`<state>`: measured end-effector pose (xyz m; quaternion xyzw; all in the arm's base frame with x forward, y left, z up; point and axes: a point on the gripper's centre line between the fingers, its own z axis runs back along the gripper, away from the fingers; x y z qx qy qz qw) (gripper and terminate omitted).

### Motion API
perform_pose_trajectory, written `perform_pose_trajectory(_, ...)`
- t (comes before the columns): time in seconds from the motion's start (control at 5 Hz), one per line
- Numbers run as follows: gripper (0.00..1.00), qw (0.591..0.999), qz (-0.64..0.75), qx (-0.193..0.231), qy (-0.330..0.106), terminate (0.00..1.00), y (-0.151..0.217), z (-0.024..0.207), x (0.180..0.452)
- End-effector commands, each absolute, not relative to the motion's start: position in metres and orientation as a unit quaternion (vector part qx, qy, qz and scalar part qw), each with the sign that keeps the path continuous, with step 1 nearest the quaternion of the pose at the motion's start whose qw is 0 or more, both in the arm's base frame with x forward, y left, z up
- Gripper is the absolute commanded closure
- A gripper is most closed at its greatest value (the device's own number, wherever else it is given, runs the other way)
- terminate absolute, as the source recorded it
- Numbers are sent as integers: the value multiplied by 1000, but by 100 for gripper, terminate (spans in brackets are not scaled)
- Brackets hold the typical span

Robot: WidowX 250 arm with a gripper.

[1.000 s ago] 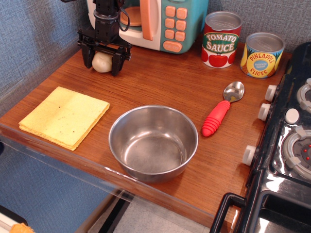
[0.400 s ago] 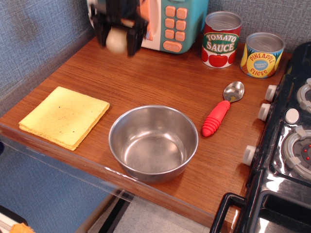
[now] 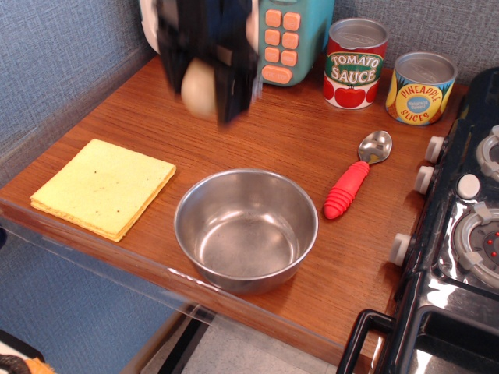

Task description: Put potato into the bowl

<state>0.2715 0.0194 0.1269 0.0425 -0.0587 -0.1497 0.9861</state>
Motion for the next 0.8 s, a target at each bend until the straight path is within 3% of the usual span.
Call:
perform_pose_trajectory(0.0, 100, 983, -171, 58, -34, 0, 27, 111, 244)
perform_pose_trajectory(0.2, 0, 984, -164, 57, -30, 0, 32, 108, 247)
perform_pose_trajectory(0.6, 0, 984, -168, 45, -36, 0, 32, 113, 248)
